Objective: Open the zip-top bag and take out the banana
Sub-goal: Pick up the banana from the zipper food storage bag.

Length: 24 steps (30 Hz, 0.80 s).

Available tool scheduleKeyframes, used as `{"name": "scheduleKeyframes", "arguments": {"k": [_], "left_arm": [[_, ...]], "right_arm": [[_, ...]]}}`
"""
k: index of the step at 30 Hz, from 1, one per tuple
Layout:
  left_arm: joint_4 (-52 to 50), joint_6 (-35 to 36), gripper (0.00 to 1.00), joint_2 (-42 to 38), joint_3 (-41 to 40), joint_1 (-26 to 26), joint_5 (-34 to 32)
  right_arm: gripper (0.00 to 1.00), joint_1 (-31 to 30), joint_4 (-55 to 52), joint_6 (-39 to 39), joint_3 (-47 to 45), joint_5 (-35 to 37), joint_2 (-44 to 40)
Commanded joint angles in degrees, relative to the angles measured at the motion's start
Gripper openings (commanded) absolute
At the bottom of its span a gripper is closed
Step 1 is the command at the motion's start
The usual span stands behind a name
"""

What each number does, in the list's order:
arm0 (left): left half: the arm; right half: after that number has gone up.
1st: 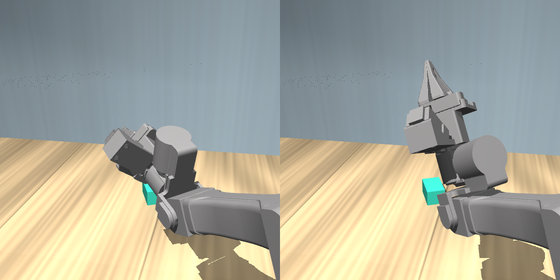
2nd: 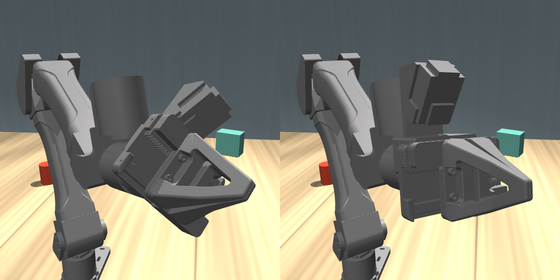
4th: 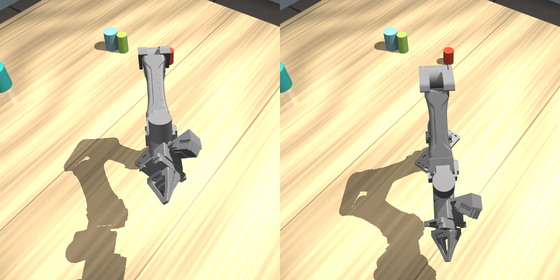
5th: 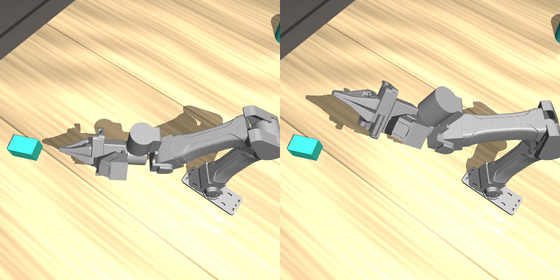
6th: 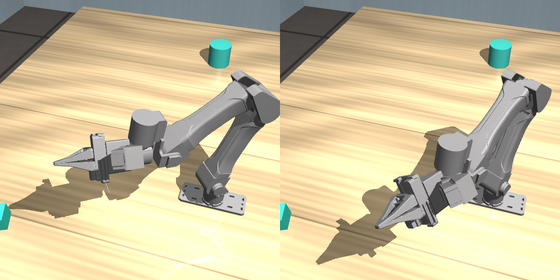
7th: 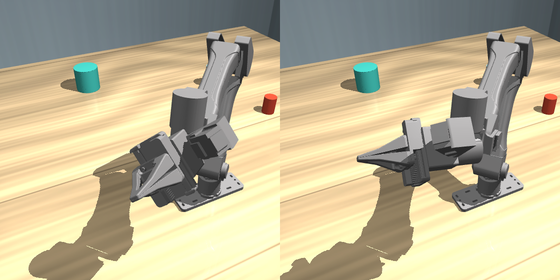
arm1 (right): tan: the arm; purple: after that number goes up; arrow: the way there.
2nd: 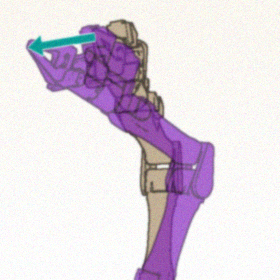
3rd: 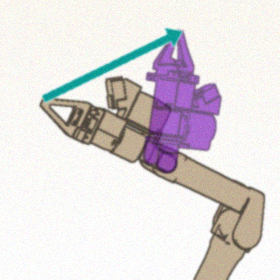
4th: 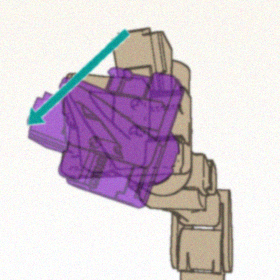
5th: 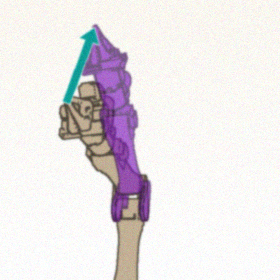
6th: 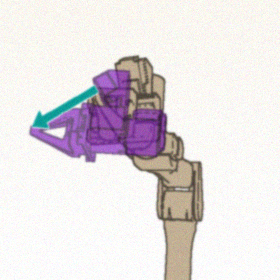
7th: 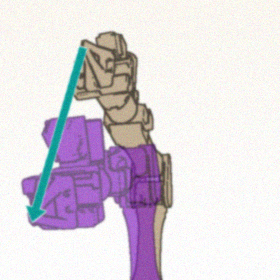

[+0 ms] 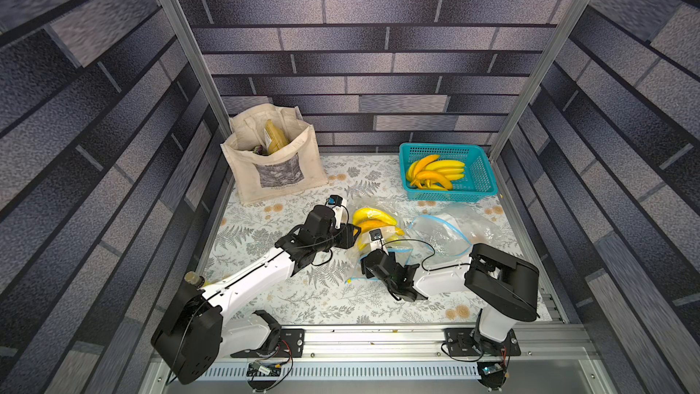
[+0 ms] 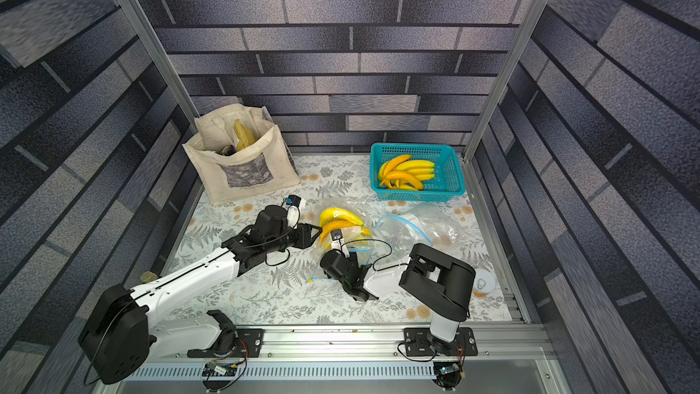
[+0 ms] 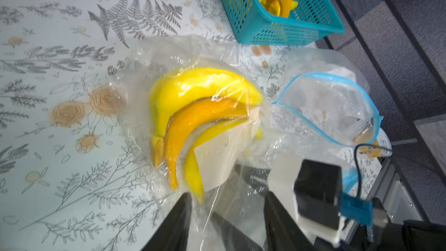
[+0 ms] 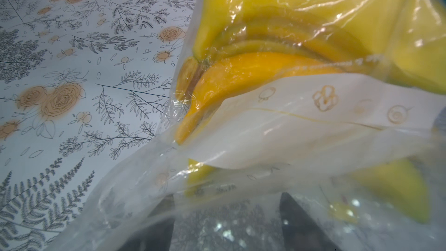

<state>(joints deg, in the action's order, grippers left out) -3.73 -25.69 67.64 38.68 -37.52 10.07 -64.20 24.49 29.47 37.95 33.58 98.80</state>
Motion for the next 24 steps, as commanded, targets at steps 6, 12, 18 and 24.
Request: {"name": "scheduleKeyframes", "arguments": {"k": [6, 12, 18, 24], "left_arm": [[-13.1, 2.7, 0.56, -11.6, -4.9, -7.9, -10.2], [-12.8, 2.3, 0.58, -12.9, -5.8, -11.0, -10.8], [-12.1, 2.8, 0.57, -8.6, -6.1, -14.9, -12.3], [-10.3, 2.5, 0.56, -7.0, -6.2, -16.3, -13.0]], "right_arm": [[0.71, 0.8, -1.6, 0.3, -1.7, 1.0, -2.7], [0.71, 1.0, -3.2, 0.8, -1.0, 0.3, -2.3], [0.71, 1.0, -3.3, 0.9, -1.0, 0.5, -2.9], [0.71, 1.0, -4.0, 0.8, -0.5, 0.8, -3.1]]}}
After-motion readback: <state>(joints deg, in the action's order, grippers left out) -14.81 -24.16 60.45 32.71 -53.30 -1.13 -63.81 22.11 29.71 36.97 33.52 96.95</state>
